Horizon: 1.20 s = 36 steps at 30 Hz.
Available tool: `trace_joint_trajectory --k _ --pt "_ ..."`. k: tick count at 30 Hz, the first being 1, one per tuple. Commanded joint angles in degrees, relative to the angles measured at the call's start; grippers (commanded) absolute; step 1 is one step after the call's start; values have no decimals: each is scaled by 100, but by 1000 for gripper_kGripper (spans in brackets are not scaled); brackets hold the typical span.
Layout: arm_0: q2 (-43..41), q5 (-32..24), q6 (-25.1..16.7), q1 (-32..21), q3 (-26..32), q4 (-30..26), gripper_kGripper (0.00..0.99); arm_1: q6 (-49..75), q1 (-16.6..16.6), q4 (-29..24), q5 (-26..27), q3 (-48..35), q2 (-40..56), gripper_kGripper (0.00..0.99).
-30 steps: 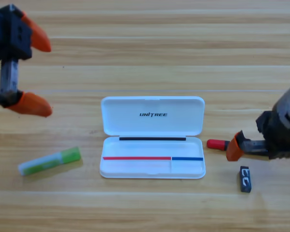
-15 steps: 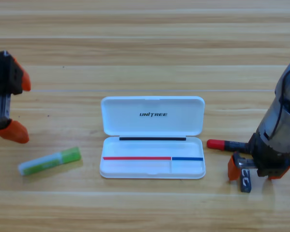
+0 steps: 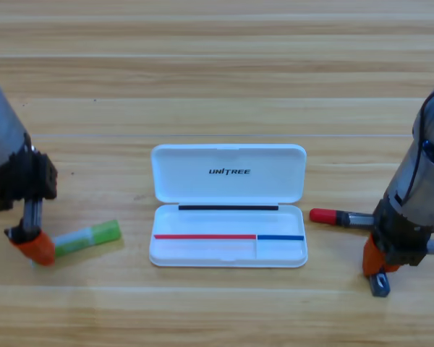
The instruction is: Clean up eraser and pencils
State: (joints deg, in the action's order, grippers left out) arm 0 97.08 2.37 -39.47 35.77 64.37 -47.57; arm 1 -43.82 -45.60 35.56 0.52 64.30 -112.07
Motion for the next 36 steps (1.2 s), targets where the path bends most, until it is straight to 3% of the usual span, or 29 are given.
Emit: trace_joint_trajectory --k 1,3,9,13,17,19,22,24,28,36 --pt "391 -158 1 -79 -373 319 917 22 -1 416 185 13 -553 94" --pt "426 -220 18 -88 -452 406 917 22 -10 566 168 83 -527 20" --pt "496 -264 53 -88 -557 556 917 831 -115 1286 -245 751 -351 11" --pt "558 -246 53 -132 -592 688 917 2246 -186 1480 -570 1358 -289 9" --pt "602 -194 36 -220 -698 907 917 4223 -274 1541 1 1718 -377 9" --pt "654 -167 36 -255 -716 969 917 5691 -353 2033 546 2061 -544 11" --pt "690 -114 36 -281 -759 1083 917 6658 -520 2763 678 2579 -843 11" --pt "707 -62 36 -290 -777 1145 917 7229 -599 2939 704 2746 -922 11" --pt "725 17 45 -299 -821 1259 917 7941 -704 3088 625 3107 -1142 11" --pt "769 88 62 -299 -900 1435 917 8012 -915 3440 458 4311 -1933 11"
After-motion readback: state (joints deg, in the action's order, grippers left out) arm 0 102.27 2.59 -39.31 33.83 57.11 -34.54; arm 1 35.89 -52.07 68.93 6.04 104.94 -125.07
